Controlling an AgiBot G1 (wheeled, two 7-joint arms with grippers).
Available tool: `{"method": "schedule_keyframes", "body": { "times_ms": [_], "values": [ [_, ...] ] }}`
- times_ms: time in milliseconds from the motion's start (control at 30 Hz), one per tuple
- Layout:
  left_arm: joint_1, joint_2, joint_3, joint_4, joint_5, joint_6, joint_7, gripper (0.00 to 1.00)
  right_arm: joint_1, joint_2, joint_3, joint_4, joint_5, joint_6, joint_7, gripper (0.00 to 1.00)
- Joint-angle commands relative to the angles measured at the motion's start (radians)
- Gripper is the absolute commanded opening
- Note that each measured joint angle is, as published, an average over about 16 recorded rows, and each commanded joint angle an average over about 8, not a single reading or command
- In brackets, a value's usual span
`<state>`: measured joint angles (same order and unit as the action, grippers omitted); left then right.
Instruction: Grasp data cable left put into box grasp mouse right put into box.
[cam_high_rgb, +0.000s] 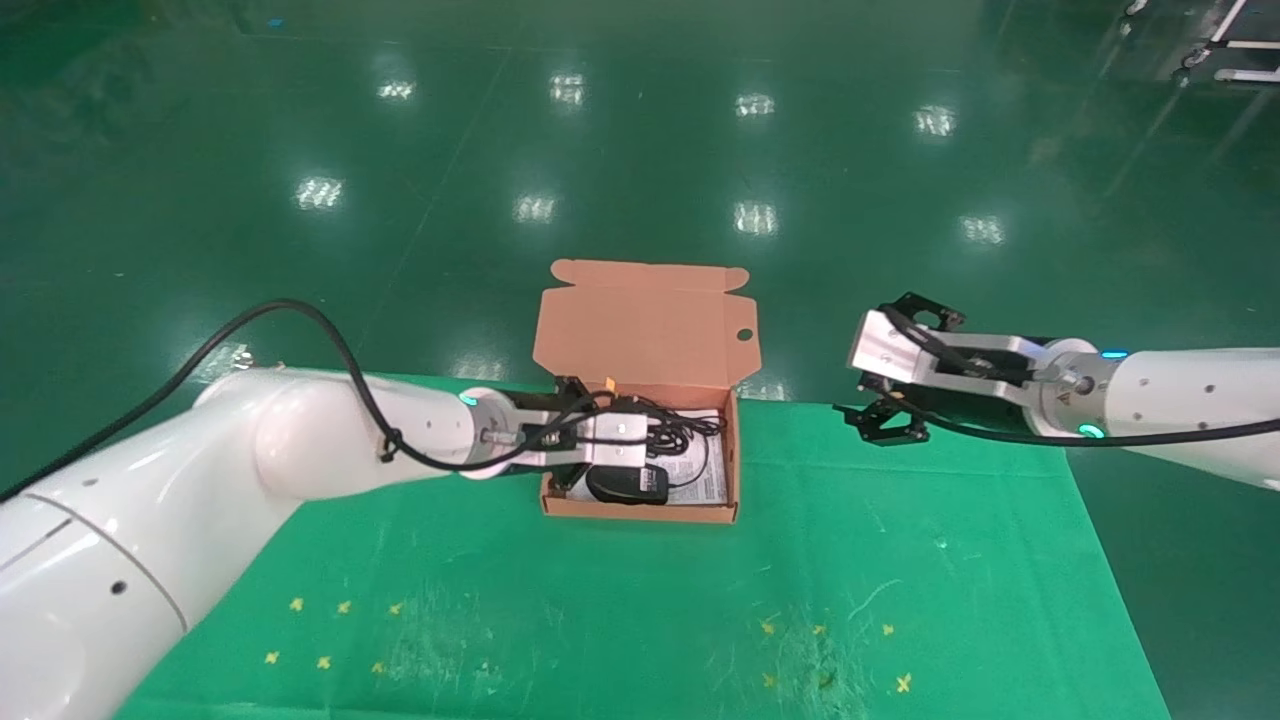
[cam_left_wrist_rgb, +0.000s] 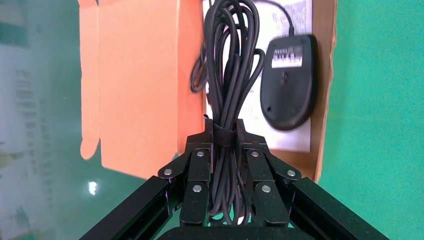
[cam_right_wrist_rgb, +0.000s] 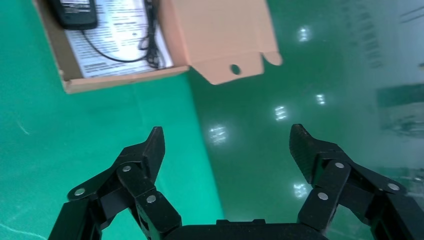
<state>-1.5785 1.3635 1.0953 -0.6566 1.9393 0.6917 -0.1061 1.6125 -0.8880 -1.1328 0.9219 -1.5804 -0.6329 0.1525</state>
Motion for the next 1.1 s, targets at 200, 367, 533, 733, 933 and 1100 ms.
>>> {"method": "schedule_keyframes", "body": {
  "times_ms": [200, 367, 533, 733, 933, 1100],
  "values": [
    [0.014, 0.009, 0.070, 0.005, -0.096, -0.062, 0.064, 0.00, -0.001, 0.084, 0.007, 0.104, -0.015, 0.010, 0.066, 1.00],
    [0.010, 0.010, 0.120, 0.002, -0.153, -0.098, 0.071, 0.00, -0.005, 0.115, 0.007, 0.153, -0.025, 0.014, 0.105, 1.00],
    [0.005, 0.012, 0.153, 0.007, -0.192, -0.126, 0.069, 0.61, -0.006, 0.132, 0.006, 0.182, -0.034, 0.015, 0.125, 1.00],
    [0.002, 0.013, 0.163, 0.012, -0.202, -0.137, 0.067, 1.00, -0.006, 0.137, 0.006, 0.189, -0.038, 0.016, 0.128, 1.00],
    [0.002, 0.010, 0.156, 0.007, -0.195, -0.129, 0.069, 1.00, -0.006, 0.132, 0.006, 0.182, -0.036, 0.016, 0.126, 1.00],
    [-0.004, -0.013, 0.148, -0.018, -0.201, -0.126, 0.063, 1.00, 0.003, 0.136, 0.011, 0.183, -0.037, 0.019, 0.124, 1.00]
  ]
}}
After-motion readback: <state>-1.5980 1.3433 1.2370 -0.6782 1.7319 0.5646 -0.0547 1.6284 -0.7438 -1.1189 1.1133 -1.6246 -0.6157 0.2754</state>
